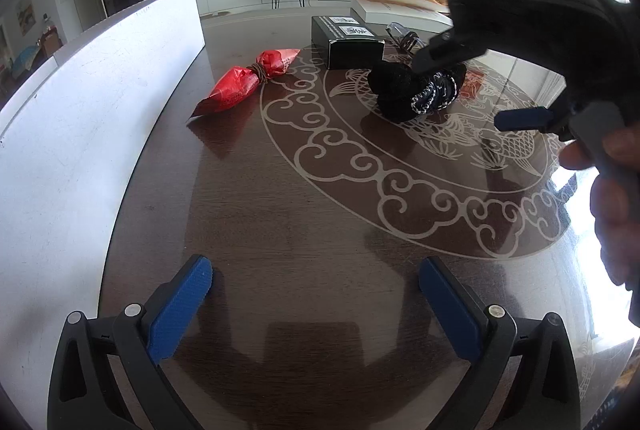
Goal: Organize objects
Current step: 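Grasp the black knit gloves with the right tool, then lift the black knit gloves off the table with the right tool, then lower the left tool over the red tied package and close it, then hold the red package in the left tool while the right tool holds the gloves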
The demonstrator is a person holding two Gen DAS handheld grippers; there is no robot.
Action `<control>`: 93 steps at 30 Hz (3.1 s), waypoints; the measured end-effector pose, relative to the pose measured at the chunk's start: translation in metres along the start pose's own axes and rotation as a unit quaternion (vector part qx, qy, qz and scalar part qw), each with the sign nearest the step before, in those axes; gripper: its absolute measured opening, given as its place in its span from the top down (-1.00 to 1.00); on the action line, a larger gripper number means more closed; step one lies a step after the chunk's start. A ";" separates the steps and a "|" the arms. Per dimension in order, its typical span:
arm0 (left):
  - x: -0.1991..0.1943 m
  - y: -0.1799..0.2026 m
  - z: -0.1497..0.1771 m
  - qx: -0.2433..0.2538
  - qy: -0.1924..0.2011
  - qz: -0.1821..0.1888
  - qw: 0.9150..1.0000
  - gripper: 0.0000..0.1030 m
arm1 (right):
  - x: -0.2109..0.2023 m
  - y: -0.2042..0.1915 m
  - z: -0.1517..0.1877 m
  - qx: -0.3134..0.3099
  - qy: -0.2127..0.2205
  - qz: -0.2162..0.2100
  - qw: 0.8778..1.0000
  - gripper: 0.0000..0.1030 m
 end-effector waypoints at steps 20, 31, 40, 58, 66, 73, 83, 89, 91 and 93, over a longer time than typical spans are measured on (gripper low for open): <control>0.000 0.000 0.001 0.000 0.000 0.000 1.000 -1.00 | -0.024 0.034 0.071 -0.197 0.034 0.089 0.976 -0.64; 0.001 0.000 0.001 0.000 0.000 0.000 1.000 -1.00 | -0.014 0.038 0.092 -0.142 0.059 0.108 0.982 -0.96; 0.001 0.000 0.000 0.001 0.001 -0.001 1.000 -1.00 | -0.006 0.034 0.098 -0.164 0.080 0.158 0.971 -1.00; 0.058 -0.040 -0.163 -0.043 -0.073 0.004 0.996 -1.00 | -0.005 0.034 0.098 -0.164 0.081 0.158 0.970 -1.00; 0.040 -0.038 -0.137 -0.048 -0.019 0.012 0.999 0.62 | -0.005 0.034 0.097 -0.163 0.081 0.158 0.971 -1.00; 0.003 0.008 -0.032 -0.033 0.010 0.015 0.999 0.62 | -0.005 0.034 0.097 -0.163 0.081 0.158 0.971 -1.00; -0.010 0.020 0.006 0.003 0.025 -0.039 0.999 -0.46 | -0.005 0.034 0.097 -0.163 0.081 0.158 0.971 -1.00; -0.001 0.007 0.006 -0.025 0.000 -0.012 1.000 -1.00 | -0.005 0.034 0.098 -0.164 0.081 0.158 0.971 -1.00; 0.000 0.007 0.004 -0.025 0.000 -0.012 1.000 -1.00 | -0.005 0.034 0.098 -0.163 0.081 0.158 0.971 -1.00; 0.001 0.008 0.003 -0.025 0.000 -0.012 1.000 -1.00 | -0.005 0.034 0.097 -0.163 0.081 0.158 0.971 -1.00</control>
Point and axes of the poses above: each gripper's, at about its wrist camera, not at the fingertips, and x roughly the way its jaws point, y to its right, z to its underside, the point moved 4 cm from there along x, roughly the way its jaws point, and after that the axes turned 15 degrees about -y, right-handed, at the moved point
